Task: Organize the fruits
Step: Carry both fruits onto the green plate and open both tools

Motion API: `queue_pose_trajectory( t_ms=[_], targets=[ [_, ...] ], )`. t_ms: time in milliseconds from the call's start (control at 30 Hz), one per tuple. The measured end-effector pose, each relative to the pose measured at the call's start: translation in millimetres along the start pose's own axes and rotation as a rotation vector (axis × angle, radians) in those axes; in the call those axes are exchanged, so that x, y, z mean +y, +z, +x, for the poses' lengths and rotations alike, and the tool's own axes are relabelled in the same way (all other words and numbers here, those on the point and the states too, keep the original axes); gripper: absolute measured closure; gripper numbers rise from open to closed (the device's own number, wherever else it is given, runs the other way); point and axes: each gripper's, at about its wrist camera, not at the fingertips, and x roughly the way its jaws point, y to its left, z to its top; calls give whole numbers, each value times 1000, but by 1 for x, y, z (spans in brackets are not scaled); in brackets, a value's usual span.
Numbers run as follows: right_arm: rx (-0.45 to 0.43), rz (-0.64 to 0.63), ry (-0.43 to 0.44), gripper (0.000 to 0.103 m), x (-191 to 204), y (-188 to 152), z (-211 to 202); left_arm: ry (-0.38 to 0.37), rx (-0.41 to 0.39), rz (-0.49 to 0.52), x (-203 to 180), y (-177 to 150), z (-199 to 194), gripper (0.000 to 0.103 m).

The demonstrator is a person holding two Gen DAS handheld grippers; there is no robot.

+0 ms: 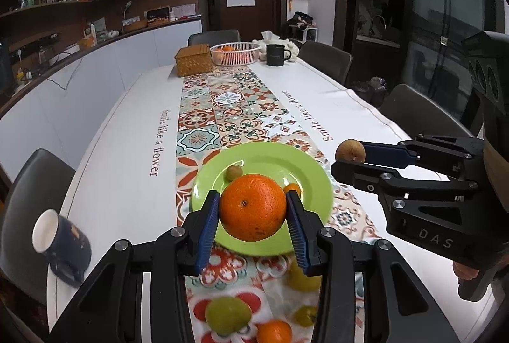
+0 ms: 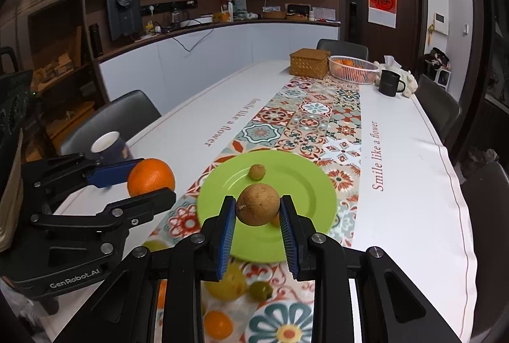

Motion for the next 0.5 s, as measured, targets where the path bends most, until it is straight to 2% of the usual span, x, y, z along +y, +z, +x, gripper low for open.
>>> queue_pose_trajectory(
  t_ms=[300,500],
  targets=[
    [86,44,6,74,-23,18,66,-12,103,7,17,15,67,62],
    [154,63,6,74,-34,16,108,-28,194,-25,27,12,115,62]
  ],
)
